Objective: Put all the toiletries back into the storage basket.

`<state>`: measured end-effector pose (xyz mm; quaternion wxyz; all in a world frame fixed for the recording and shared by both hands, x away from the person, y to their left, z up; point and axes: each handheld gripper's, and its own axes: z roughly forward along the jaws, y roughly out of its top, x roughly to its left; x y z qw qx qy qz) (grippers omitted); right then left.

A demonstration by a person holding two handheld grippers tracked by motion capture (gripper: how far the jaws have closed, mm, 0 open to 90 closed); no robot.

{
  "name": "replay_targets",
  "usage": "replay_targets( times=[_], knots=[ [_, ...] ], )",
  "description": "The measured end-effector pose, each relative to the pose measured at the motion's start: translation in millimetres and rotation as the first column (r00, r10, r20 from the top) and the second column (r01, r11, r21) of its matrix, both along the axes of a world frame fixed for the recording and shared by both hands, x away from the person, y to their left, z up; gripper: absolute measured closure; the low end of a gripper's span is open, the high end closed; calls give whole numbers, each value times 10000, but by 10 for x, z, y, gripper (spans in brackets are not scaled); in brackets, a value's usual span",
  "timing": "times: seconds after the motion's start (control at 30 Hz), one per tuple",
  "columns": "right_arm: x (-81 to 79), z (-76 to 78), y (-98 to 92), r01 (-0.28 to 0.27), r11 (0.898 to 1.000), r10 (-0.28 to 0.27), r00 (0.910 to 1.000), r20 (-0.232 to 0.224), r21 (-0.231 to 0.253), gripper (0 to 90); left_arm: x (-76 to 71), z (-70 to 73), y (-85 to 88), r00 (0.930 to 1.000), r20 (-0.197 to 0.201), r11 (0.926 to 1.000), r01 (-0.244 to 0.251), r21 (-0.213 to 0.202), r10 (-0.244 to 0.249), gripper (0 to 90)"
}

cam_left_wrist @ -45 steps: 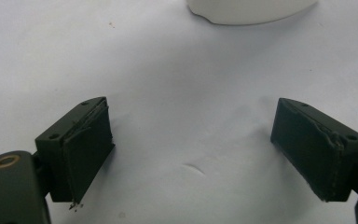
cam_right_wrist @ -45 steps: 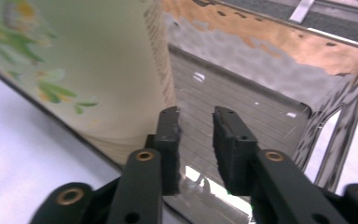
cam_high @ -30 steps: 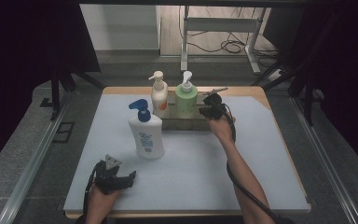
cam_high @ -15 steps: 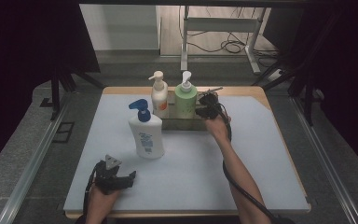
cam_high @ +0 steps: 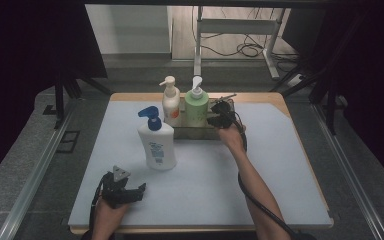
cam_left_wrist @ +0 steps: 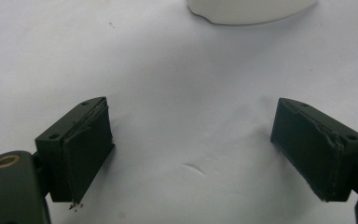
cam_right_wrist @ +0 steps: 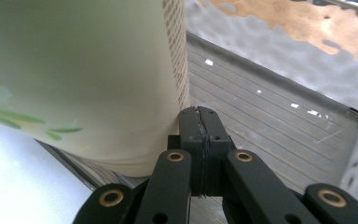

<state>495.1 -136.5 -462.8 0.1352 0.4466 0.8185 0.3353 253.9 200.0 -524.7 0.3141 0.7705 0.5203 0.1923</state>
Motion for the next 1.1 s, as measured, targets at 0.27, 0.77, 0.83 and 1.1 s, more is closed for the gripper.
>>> replay_targets(
  times=[0.27,0.77,0.83,1.1],
  knots=[
    [-13,-7,108,-270,9996,270,9996,-69,38,898,0,0,0,10000,-3,10000,-1,4,1,121],
    [-35,10,142,-299,9996,299,9995,-89,12,898,1,1,0,10000,-9,10000,-2,9,2,120],
    [-41,7,133,-339,9994,340,9994,-110,81,899,1,0,-1,10000,-6,10000,-4,8,4,120],
    [-65,34,92,-465,9987,464,9989,33,227,880,0,0,0,10000,-2,10000,0,7,0,121]
  ],
)
